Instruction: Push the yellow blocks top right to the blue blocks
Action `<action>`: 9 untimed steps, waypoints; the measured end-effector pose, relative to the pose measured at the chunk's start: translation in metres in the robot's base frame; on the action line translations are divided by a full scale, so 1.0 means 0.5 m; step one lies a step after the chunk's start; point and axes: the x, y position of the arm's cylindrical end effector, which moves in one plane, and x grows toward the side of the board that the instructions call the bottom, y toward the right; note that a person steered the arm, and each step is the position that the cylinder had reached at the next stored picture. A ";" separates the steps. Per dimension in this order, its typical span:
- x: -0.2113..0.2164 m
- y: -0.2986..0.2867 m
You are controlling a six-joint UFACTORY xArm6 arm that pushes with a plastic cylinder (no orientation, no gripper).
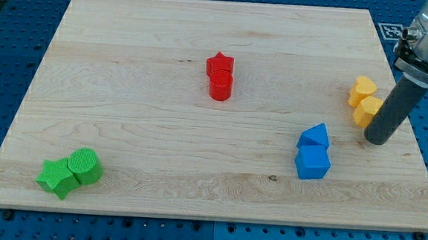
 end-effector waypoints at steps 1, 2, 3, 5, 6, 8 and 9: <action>0.000 0.021; -0.002 0.021; -0.024 0.021; -0.069 0.021; -0.069 0.021; -0.067 -0.032; -0.067 -0.076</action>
